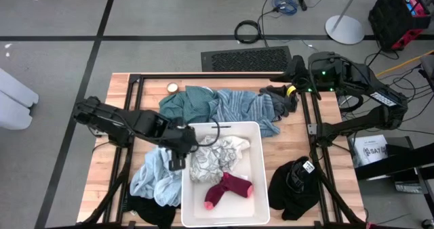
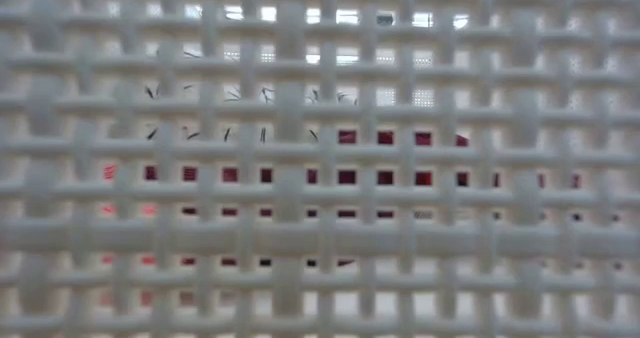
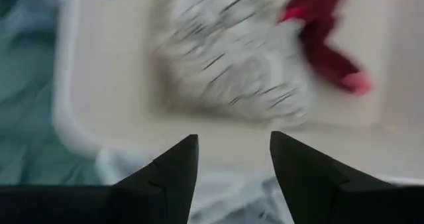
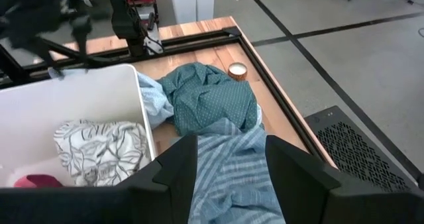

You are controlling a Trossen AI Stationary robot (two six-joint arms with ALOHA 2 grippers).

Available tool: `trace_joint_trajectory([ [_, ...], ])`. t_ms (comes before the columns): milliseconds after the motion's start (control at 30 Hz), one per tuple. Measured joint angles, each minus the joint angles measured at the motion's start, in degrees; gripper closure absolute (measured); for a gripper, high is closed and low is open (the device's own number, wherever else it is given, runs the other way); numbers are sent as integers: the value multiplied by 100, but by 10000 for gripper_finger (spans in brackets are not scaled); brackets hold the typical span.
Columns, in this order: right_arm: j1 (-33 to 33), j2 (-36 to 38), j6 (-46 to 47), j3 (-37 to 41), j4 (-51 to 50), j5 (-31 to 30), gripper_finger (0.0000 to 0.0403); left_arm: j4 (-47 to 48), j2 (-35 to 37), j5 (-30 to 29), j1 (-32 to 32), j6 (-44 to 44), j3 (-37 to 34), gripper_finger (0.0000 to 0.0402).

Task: Sort clothes
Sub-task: Put the light blue polo shirt into the white laundry bin

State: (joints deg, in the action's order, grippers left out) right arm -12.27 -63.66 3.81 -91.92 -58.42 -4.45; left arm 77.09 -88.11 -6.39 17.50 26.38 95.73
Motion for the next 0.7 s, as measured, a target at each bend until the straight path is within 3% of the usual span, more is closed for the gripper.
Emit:
trace_joint_trajectory([
  [167, 0, 2, 0, 186, -26, 0, 238, 1355, 133, -1234, 192, 1034, 3, 204],
  [300, -1, -1, 2, 520, -13, 18, 238, 990, 555, -1455, 321, 940, -309, 204],
  [467, 0, -9, 2, 898, -17, 27, 238, 1182, 1260, -2080, 320, 1587, -700, 204],
  [600, -2, -2, 96, 1036, 174, 27, 238, 659, 1872, -2066, 86, 1677, -1508, 204],
  [700, -1, -2, 105, 1049, 335, 28, 238, 203, 2205, -1695, -198, 1636, -2383, 204],
])
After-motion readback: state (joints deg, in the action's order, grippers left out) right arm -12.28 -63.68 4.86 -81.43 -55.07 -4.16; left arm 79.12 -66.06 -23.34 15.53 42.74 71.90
